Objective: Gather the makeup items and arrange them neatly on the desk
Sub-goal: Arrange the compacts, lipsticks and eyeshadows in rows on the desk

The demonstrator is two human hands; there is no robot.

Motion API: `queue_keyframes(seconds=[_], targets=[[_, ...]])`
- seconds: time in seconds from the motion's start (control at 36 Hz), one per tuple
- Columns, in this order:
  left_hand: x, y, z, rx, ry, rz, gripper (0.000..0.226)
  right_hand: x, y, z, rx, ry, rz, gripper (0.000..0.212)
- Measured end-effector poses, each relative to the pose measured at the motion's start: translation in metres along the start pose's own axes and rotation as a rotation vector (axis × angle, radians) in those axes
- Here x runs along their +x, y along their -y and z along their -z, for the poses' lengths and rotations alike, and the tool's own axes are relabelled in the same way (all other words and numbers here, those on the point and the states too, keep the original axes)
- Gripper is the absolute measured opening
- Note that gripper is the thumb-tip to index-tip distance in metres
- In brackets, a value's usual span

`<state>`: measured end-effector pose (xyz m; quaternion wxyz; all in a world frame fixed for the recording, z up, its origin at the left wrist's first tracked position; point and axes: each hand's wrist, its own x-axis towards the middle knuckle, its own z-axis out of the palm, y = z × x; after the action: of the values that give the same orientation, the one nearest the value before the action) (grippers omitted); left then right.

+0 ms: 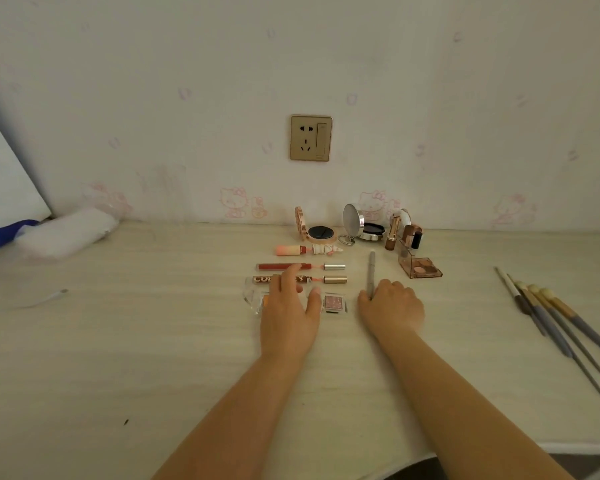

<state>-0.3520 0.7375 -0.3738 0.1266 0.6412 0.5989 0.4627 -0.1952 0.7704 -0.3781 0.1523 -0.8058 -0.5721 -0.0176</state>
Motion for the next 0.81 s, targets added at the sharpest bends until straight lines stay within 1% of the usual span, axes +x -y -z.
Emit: queue_keyframes(seconds=[0.06, 0.17, 0.25, 0.31, 0.36, 0.39, 0.44, 0.5, 0.58, 0.67, 0.72, 0.75, 0.81], targets=[[0.000, -0.002, 0.003, -0.025, -0.027, -0.011, 0.039, -0.002, 0.001, 0.001, -0.010, 0.002, -0.013, 0.036], [-0.001, -0.004, 0.005, -0.059, -0.051, -0.037, 0.030, -0.010, -0.001, 0.003, 0.001, 0.004, -0.039, 0.034], [-0.003, -0.004, 0.005, -0.061, -0.051, -0.110, 0.022, -0.020, -0.004, 0.003, 0.051, -0.009, -0.032, 0.034], [-0.005, -0.006, 0.007, -0.063, -0.023, -0.173, 0.021, -0.027, -0.007, 0.005, 0.230, -0.025, -0.035, 0.034], [-0.007, -0.010, 0.008, -0.073, -0.018, -0.231, 0.021, -0.037, -0.006, 0.010, 0.539, -0.038, -0.025, 0.032], [-0.007, -0.014, 0.008, -0.081, -0.022, -0.246, 0.022, -0.043, -0.005, 0.012, 0.671, -0.060, 0.002, 0.031], [-0.008, -0.021, 0.010, -0.089, -0.007, -0.245, 0.027, -0.056, 0.000, 0.016, 0.802, -0.108, 0.105, 0.028], [-0.010, -0.028, 0.010, -0.081, 0.028, -0.234, 0.031, -0.067, 0.006, 0.017, 0.841, -0.128, 0.215, 0.026], [-0.012, -0.034, 0.010, -0.081, 0.077, -0.215, 0.022, -0.075, 0.010, 0.016, 0.781, -0.130, 0.362, 0.026], [-0.015, -0.035, 0.012, -0.239, 0.099, -0.117, 0.016, -0.076, 0.010, 0.015, 0.716, -0.122, 0.466, 0.023], [-0.016, -0.032, 0.016, -0.326, 0.111, -0.071, 0.017, -0.077, 0.008, 0.015, 0.730, -0.114, 0.485, 0.020], [-0.017, -0.028, 0.020, -0.323, 0.116, -0.076, 0.018, -0.077, 0.008, 0.016, 0.760, -0.109, 0.465, 0.018], [-0.017, -0.018, 0.026, -0.187, 0.116, -0.157, 0.020, -0.076, 0.006, 0.018, 0.898, -0.075, 0.353, 0.012]])
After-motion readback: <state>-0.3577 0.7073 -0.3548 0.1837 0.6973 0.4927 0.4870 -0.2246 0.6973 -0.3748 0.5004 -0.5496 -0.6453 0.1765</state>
